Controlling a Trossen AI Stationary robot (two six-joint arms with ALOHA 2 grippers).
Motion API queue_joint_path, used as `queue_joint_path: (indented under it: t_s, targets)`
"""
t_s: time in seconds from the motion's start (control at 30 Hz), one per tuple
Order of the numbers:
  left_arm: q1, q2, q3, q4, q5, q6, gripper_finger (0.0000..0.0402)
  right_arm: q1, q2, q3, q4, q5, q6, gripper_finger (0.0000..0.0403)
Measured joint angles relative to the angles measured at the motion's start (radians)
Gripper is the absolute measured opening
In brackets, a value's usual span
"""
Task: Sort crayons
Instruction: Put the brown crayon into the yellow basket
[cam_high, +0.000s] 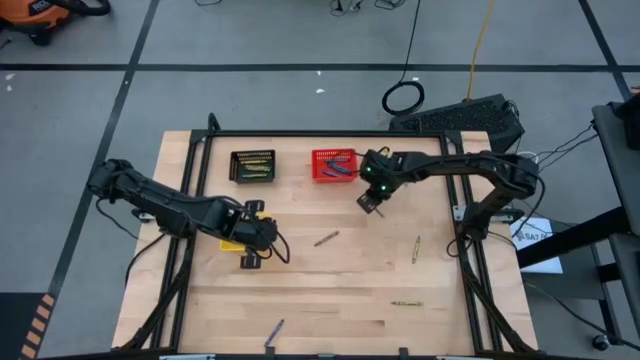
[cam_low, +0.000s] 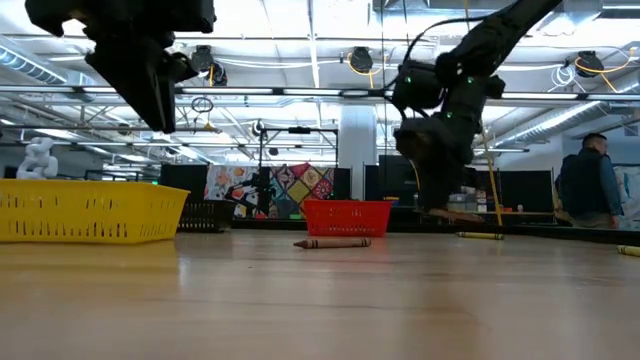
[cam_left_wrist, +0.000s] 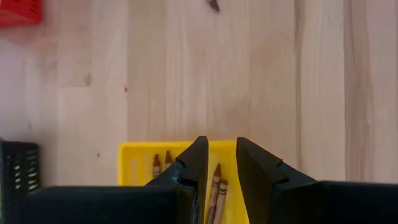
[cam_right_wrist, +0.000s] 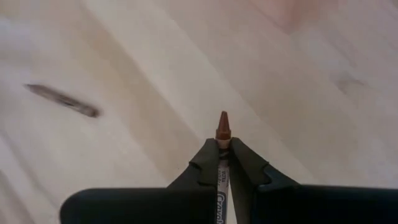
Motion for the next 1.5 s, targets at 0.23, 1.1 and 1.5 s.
queue_joint_path:
  t_s: [0.23, 1.1, 1.5]
  targets:
    - [0.0, 0.0, -0.101, 0.187, -0.01, -0.025, 0.0077, 0.104, -0.045, 0.0, 0.183, -0.026, 0.037, 0.0]
    - [0.013, 0.0, -0.209, 0.844, -0.048, -0.224, 0.0077, 0.389, -0.049, 0.002, 0.892, 0.01, -0.042, 0.0]
    - [0.015, 0.0, -0.209, 1.034, 0.008, -0.262, 0.0077, 0.452, -0.049, 0.002, 1.013, 0.065, -0.087, 0.0]
